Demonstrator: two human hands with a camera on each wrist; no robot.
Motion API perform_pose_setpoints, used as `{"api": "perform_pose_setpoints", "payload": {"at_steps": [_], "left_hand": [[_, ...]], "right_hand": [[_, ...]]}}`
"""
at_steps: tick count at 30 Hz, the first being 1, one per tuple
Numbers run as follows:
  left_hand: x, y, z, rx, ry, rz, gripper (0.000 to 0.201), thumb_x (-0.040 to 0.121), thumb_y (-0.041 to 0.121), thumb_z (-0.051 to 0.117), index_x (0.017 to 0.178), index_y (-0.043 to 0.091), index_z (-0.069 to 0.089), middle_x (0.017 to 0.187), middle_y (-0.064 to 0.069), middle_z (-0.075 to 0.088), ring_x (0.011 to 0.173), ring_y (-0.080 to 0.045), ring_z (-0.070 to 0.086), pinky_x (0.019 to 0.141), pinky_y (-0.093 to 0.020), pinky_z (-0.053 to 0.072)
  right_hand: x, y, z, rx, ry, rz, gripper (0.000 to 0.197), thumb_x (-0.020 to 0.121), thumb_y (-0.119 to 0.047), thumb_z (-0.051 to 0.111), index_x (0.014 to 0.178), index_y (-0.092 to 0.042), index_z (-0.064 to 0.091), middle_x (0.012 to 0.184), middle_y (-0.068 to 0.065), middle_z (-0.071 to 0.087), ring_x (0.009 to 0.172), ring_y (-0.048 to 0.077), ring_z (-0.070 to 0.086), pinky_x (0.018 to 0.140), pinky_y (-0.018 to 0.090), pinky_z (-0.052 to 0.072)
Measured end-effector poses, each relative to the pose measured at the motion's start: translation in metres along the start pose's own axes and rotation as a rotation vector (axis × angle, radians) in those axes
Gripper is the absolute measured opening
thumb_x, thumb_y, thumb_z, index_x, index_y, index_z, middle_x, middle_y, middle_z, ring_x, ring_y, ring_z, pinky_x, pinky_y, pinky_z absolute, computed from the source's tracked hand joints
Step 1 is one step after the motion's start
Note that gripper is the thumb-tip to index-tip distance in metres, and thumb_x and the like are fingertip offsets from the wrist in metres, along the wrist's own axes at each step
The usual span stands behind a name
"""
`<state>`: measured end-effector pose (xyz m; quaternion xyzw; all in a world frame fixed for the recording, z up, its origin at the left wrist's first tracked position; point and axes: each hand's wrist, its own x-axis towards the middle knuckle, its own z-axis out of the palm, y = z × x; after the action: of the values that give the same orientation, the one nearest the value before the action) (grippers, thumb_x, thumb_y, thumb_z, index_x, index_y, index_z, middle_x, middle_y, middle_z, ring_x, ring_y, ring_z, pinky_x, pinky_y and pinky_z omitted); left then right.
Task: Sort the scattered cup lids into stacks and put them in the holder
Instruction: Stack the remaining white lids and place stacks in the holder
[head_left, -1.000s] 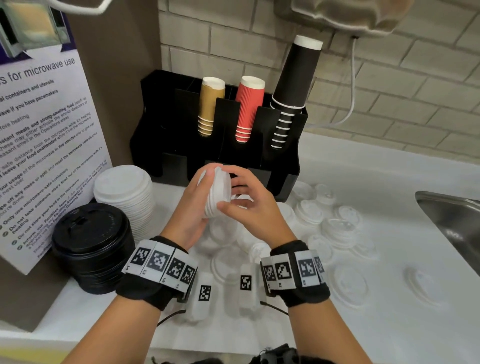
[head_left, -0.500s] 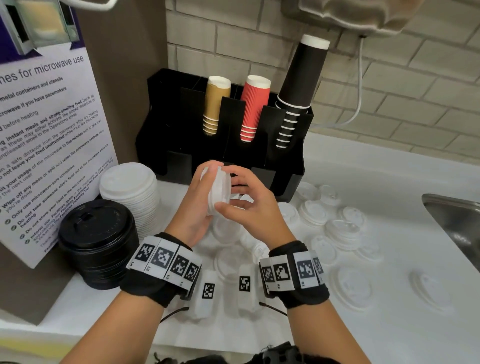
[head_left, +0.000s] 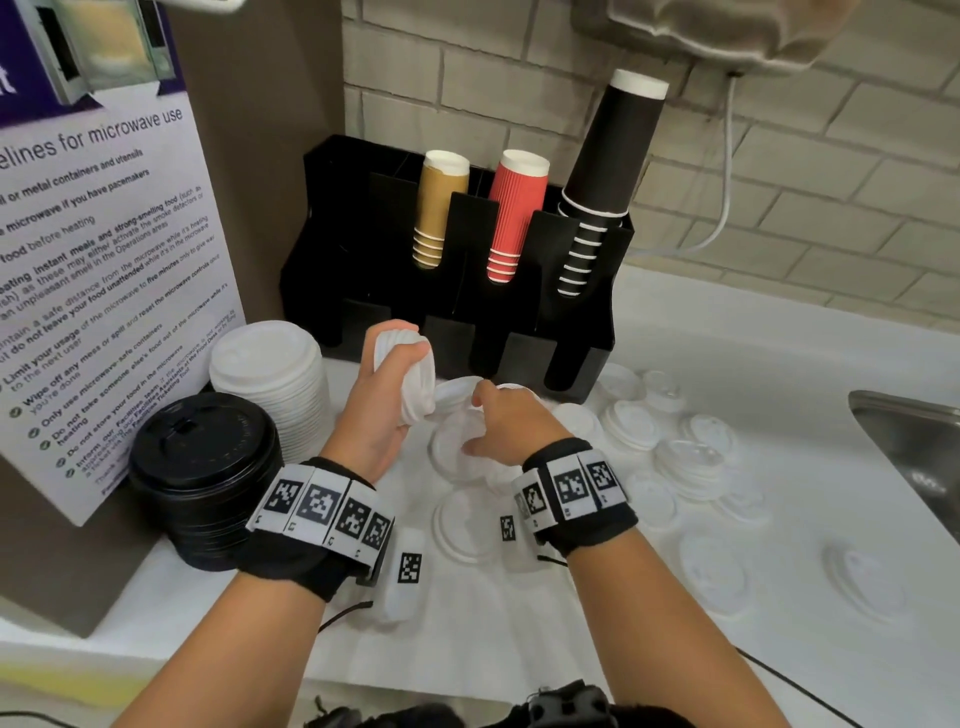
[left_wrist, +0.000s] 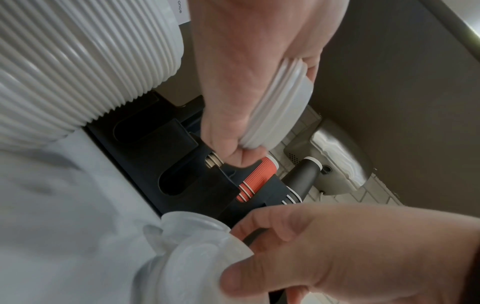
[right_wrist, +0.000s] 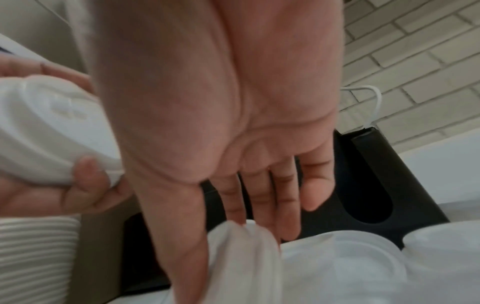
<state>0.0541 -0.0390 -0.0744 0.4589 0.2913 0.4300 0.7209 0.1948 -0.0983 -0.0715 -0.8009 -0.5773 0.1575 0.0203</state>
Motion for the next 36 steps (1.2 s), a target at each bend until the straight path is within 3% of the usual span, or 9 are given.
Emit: {"api": "perform_pose_setpoints", "payload": {"at_steps": [2, 6, 12, 16, 19, 22, 24, 28, 36], "left_hand": [[0.000, 0.000, -0.001, -0.001, 0.008, 0.001, 0.020, 0.096, 0.020, 0.050, 0.113, 0.029, 0.050, 0.097, 0.002, 0.054, 0.071, -0.004, 0.064, 0.051, -0.020, 0.049], [0.000, 0.001, -0.006, 0.031, 0.034, -0.005, 0.016, 0.088, 0.033, 0.057, 0.104, 0.035, 0.053, 0.100, 0.004, 0.053, 0.088, -0.014, 0.054, 0.060, -0.025, 0.047], [-0.003, 0.002, -0.005, 0.091, -0.038, -0.078, 0.004, 0.093, 0.036, 0.057, 0.095, 0.036, 0.060, 0.098, 0.005, 0.058, 0.090, -0.015, 0.057, 0.069, -0.032, 0.047], [-0.010, 0.008, 0.007, 0.065, -0.185, -0.176, 0.044, 0.076, 0.056, 0.059, 0.110, 0.028, 0.058, 0.107, -0.001, 0.064, 0.094, -0.018, 0.062, 0.071, -0.040, 0.054], [-0.014, 0.010, 0.013, -0.021, -0.201, -0.203, 0.051, 0.075, 0.051, 0.058, 0.119, 0.025, 0.055, 0.122, -0.010, 0.062, 0.108, -0.028, 0.063, 0.087, -0.055, 0.052], [-0.015, 0.011, 0.019, -0.043, -0.163, -0.182, 0.058, 0.076, 0.049, 0.058, 0.127, 0.020, 0.052, 0.129, -0.015, 0.059, 0.114, -0.033, 0.062, 0.086, -0.052, 0.054], [-0.014, 0.011, 0.021, -0.033, -0.173, -0.161, 0.063, 0.078, 0.052, 0.056, 0.132, 0.018, 0.049, 0.133, -0.015, 0.056, 0.116, -0.031, 0.061, 0.084, -0.047, 0.055], [-0.012, 0.011, 0.018, -0.010, -0.213, -0.173, 0.066, 0.080, 0.057, 0.051, 0.135, 0.019, 0.050, 0.134, -0.017, 0.056, 0.122, -0.035, 0.057, 0.102, -0.058, 0.044], [-0.014, 0.012, 0.023, 0.030, -0.194, -0.135, 0.066, 0.081, 0.062, 0.048, 0.134, 0.023, 0.051, 0.132, -0.015, 0.058, 0.119, -0.035, 0.059, 0.096, -0.053, 0.047]], "right_hand": [[0.001, -0.001, -0.002, 0.009, -0.006, -0.005, 0.050, 0.092, -0.021, 0.060, 0.135, -0.009, 0.039, 0.123, 0.013, 0.056, 0.114, 0.028, 0.053, 0.091, 0.033, 0.047], [-0.007, 0.016, -0.025, 0.242, 0.035, -0.034, 0.033, 0.093, -0.009, 0.051, 0.126, -0.016, 0.051, 0.119, 0.006, 0.058, 0.101, 0.022, 0.058, 0.081, 0.027, 0.047], [-0.035, 0.018, -0.056, 0.852, -0.114, -0.348, 0.035, 0.093, 0.004, 0.048, 0.110, -0.024, 0.058, 0.101, -0.001, 0.062, 0.090, 0.009, 0.059, 0.073, 0.020, 0.049], [-0.038, 0.007, -0.049, 1.091, -0.004, -0.338, 0.034, 0.094, 0.000, 0.052, 0.120, -0.022, 0.053, 0.099, 0.004, 0.057, 0.090, 0.014, 0.057, 0.078, 0.033, 0.048], [-0.038, 0.002, -0.040, 1.135, 0.117, -0.286, 0.042, 0.092, -0.008, 0.060, 0.128, -0.026, 0.047, 0.108, 0.007, 0.056, 0.098, 0.020, 0.060, 0.087, 0.042, 0.051], [-0.043, -0.002, -0.031, 1.046, 0.233, -0.323, 0.045, 0.085, -0.017, 0.071, 0.123, -0.034, 0.053, 0.119, -0.001, 0.056, 0.112, 0.015, 0.058, 0.092, 0.037, 0.054], [-0.046, -0.005, -0.025, 1.010, 0.279, -0.369, 0.053, 0.076, -0.016, 0.080, 0.122, -0.030, 0.057, 0.121, -0.001, 0.055, 0.113, 0.011, 0.056, 0.089, 0.034, 0.056], [-0.048, -0.007, -0.022, 1.017, 0.343, -0.393, 0.058, 0.072, -0.008, 0.082, 0.124, -0.021, 0.059, 0.125, -0.002, 0.056, 0.112, 0.010, 0.057, 0.082, 0.033, 0.058], [-0.044, -0.002, -0.021, 1.043, 0.330, -0.410, 0.054, 0.074, -0.004, 0.079, 0.122, -0.023, 0.061, 0.128, -0.001, 0.057, 0.115, 0.010, 0.057, 0.085, 0.033, 0.058]]}}
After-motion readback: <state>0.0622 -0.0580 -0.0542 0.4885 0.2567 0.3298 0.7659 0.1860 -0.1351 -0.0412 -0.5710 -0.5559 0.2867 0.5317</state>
